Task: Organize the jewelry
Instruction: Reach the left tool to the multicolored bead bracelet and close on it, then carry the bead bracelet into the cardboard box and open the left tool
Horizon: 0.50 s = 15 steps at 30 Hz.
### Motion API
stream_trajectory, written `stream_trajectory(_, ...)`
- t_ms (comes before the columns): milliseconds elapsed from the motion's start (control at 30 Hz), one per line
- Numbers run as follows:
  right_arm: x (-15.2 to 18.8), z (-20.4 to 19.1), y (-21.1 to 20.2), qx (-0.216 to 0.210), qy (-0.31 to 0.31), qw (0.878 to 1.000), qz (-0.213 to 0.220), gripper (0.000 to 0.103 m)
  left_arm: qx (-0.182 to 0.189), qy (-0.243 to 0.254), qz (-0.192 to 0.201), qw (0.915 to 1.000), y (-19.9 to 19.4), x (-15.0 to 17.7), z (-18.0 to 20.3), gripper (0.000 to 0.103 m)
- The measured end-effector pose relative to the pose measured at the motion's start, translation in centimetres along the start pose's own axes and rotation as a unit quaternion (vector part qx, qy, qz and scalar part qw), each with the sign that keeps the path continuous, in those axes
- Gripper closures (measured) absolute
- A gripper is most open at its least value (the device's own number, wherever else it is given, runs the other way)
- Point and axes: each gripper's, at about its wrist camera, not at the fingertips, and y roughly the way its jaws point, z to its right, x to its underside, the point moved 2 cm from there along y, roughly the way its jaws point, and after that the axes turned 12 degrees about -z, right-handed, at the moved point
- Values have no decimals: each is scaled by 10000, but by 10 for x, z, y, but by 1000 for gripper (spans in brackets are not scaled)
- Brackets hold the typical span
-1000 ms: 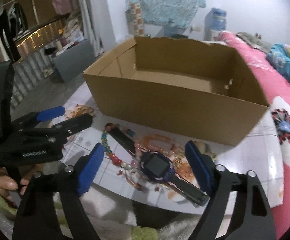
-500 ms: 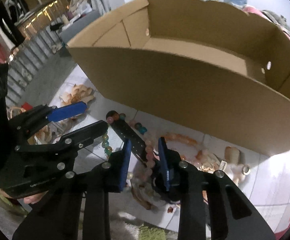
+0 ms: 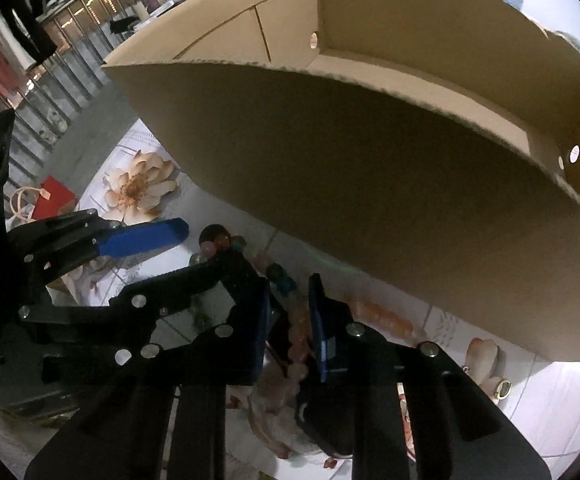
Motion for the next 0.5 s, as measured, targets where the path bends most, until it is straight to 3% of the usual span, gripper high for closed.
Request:
stream_trajectory(267, 2, -5, -2, -9, -20, 10000, 64, 87, -138, -18, 15, 9999, 6, -5, -1, 88)
stream_trajectory(500, 7, -2, -3, -36, -74, 9997, 220, 93, -251, 4, 260, 9993, 1, -6, 1, 95)
